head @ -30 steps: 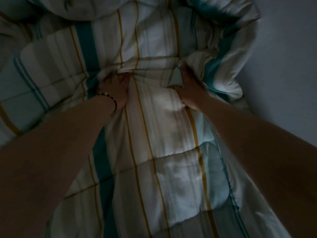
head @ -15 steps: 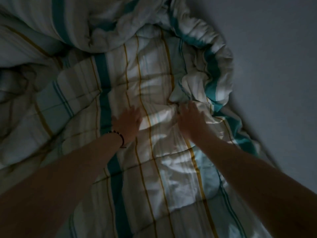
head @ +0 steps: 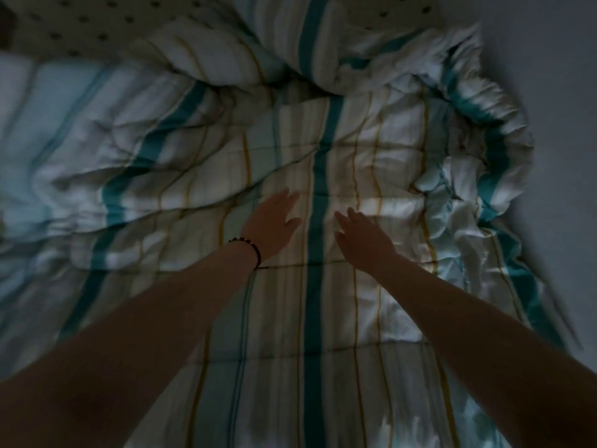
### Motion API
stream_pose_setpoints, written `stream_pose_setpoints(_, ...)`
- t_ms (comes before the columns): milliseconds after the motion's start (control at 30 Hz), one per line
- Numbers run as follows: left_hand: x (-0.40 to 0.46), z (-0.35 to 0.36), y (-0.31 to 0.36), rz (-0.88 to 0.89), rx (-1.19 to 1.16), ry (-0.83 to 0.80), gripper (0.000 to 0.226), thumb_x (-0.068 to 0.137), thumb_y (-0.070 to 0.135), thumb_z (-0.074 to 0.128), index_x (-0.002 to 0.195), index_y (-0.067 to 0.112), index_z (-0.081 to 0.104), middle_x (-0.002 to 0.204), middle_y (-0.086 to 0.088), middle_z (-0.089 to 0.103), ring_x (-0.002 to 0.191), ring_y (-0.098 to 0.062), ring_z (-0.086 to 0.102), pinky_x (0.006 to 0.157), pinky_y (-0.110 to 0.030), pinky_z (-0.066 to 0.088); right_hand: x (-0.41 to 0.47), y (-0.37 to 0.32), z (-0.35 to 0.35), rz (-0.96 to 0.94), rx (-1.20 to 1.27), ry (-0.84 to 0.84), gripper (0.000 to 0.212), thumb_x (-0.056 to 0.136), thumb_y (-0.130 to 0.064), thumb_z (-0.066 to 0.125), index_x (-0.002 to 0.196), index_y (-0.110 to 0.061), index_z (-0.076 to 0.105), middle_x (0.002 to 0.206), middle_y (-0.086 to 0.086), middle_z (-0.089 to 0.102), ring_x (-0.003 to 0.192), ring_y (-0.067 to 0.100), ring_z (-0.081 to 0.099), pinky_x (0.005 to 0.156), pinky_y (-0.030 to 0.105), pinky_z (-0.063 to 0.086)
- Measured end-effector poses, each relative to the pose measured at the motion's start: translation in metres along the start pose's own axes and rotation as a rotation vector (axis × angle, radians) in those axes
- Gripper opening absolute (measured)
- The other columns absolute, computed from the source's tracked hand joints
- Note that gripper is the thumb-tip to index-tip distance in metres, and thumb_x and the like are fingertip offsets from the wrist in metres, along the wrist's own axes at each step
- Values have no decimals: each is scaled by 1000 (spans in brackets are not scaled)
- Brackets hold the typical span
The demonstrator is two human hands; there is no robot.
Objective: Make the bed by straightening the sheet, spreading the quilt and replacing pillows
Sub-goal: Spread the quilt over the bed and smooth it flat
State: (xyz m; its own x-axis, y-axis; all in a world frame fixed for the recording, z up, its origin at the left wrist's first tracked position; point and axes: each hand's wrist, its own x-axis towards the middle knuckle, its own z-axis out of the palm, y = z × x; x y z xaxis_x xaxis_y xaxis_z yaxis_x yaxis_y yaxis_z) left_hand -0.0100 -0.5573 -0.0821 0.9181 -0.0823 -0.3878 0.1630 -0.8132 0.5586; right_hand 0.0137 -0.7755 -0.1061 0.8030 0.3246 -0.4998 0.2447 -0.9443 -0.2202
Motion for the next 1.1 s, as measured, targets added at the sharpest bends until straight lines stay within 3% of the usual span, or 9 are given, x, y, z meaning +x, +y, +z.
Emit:
stream_pose_setpoints(67, -40, -25, -14, -30, -105, 98, 58, 101, 36, 45, 153, 24, 21, 160, 2, 19, 146, -14, 18, 116, -25, 10, -12, -53, -10, -25, 118, 31, 52, 106, -37, 30, 155, -20, 26, 160, 7, 27, 145, 29, 30, 117, 44, 26)
stream_pose_setpoints(200, -154, -84, -63, -90, -159, 304, 57, 98, 35, 54, 149, 20, 33, 153, 1, 35, 139, -14, 32, 104, -12, 14, -63, -180, -10, -93, 331, 68, 56, 107, -39, 34, 158, -22, 19, 164, 5, 20, 150, 20, 21, 120, 32, 16)
stream_pose_setpoints(434, -343, -181, -154, -229, -179, 408, 55, 95, 38, 58, 145, 24, 42, 148, 1, 44, 135, -15, 41, 109, -25, 30, -168, -378, -4, -226, 382, 107, 54, 105, -29, 41, 156, -17, 28, 160, 6, 31, 146, 19, 31, 114, 23, 18)
stream_pose_setpoints(601, -452, -252, -192, -282, -196, 518, 51, 94, 36, 60, 141, 23, 47, 144, 1, 50, 132, -15, 45, 104, -17, 25, -222, -497, -18, -335, 387, 84, 53, 105, -26, 41, 155, -14, 29, 158, 9, 34, 144, 20, 34, 113, 24, 23)
stream_pose_setpoints(801, -531, -318, -208, -338, -223, 585, 51, 93, 37, 61, 141, 24, 49, 142, 1, 51, 130, -14, 46, 104, -18, 27, -266, -591, -67, -486, 403, 86, 52, 105, -29, 42, 155, -20, 29, 158, 5, 35, 144, 17, 35, 112, 22, 23)
stream_pose_setpoints(901, -554, -351, -216, -373, -218, 578, 51, 93, 40, 60, 141, 28, 48, 141, 2, 51, 128, -13, 47, 108, -27, 34, -276, -618, -96, -550, 424, 106, 52, 105, -27, 43, 155, -19, 29, 157, 4, 36, 144, 14, 33, 109, 17, 19)
stream_pose_setpoints(1034, -570, -400, -228, -394, -189, 588, 48, 92, 38, 62, 138, 29, 51, 138, 7, 52, 126, -10, 48, 100, -14, 30, -278, -643, -134, -592, 428, 91, 53, 105, -31, 40, 156, -24, 24, 158, 1, 34, 144, 13, 32, 107, 16, 20)
stream_pose_setpoints(1101, -576, -428, -235, -385, -209, 590, 48, 93, 35, 62, 138, 29, 50, 138, 8, 51, 128, -10, 47, 105, -18, 31, -274, -660, -153, -589, 416, 90, 54, 106, -34, 38, 157, -26, 20, 159, -1, 31, 145, 11, 29, 106, 18, 20)
